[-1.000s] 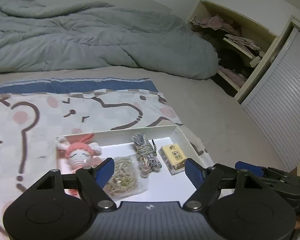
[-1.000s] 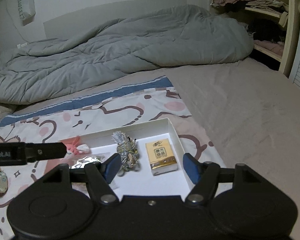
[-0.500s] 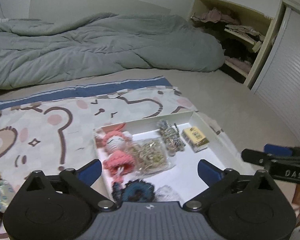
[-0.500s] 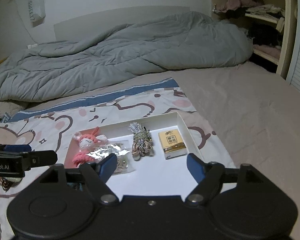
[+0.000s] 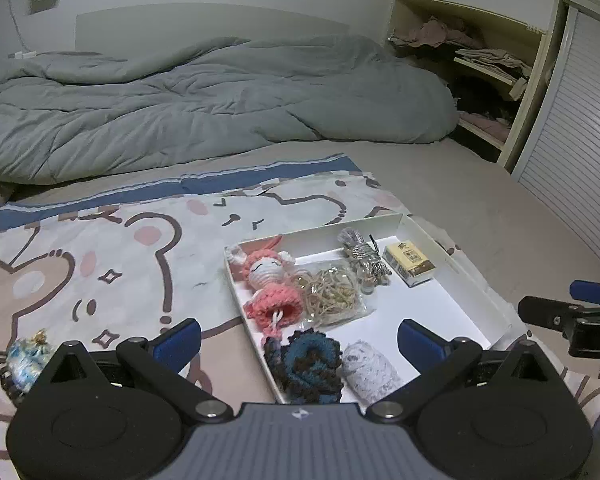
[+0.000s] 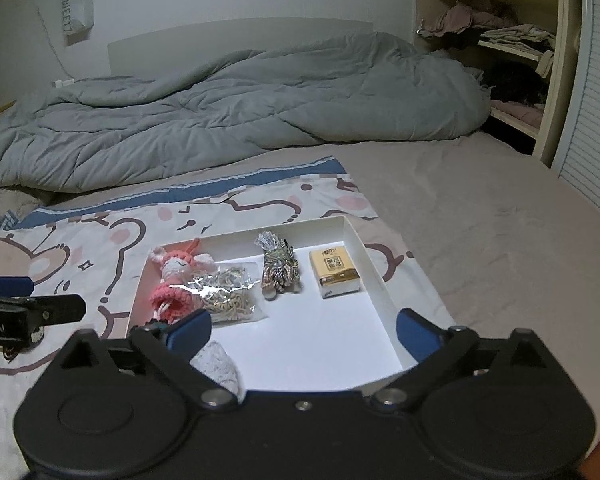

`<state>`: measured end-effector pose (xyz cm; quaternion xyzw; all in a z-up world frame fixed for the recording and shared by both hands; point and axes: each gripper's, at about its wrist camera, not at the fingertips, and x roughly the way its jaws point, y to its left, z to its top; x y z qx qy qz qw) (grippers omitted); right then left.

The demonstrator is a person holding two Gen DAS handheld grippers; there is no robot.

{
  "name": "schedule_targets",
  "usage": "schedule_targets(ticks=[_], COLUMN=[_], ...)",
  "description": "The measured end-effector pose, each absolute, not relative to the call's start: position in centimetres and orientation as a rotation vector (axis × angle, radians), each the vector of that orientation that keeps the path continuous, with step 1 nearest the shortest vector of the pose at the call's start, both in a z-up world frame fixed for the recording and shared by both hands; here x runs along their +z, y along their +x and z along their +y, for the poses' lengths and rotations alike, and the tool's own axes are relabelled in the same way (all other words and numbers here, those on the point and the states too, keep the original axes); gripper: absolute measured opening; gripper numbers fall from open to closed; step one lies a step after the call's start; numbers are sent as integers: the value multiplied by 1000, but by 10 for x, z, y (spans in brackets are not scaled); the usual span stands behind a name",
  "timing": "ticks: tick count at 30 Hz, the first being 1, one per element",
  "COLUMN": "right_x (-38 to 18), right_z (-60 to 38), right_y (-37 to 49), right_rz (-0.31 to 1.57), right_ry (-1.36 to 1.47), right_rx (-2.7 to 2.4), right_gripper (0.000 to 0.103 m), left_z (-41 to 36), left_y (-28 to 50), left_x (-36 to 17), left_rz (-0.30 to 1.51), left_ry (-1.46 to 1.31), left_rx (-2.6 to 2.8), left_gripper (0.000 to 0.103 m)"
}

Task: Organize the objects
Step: 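Move both tools back toward the blue floral pouch and black hair claw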

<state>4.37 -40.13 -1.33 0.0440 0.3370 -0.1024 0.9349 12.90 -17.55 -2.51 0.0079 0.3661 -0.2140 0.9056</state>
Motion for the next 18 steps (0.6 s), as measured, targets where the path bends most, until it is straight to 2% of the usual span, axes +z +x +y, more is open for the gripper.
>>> schedule_targets(ticks=[18], right_x=[-11], right_z=[-397], right_y=[32], right_rz=[670], right_ry=[105], right_rx=[-222], right_gripper=[103], left_z=[-139], left_y=[119], left_x=[-1], left_rz=[711], left_ry=[-7], left_rx=[-429], left_gripper=[103])
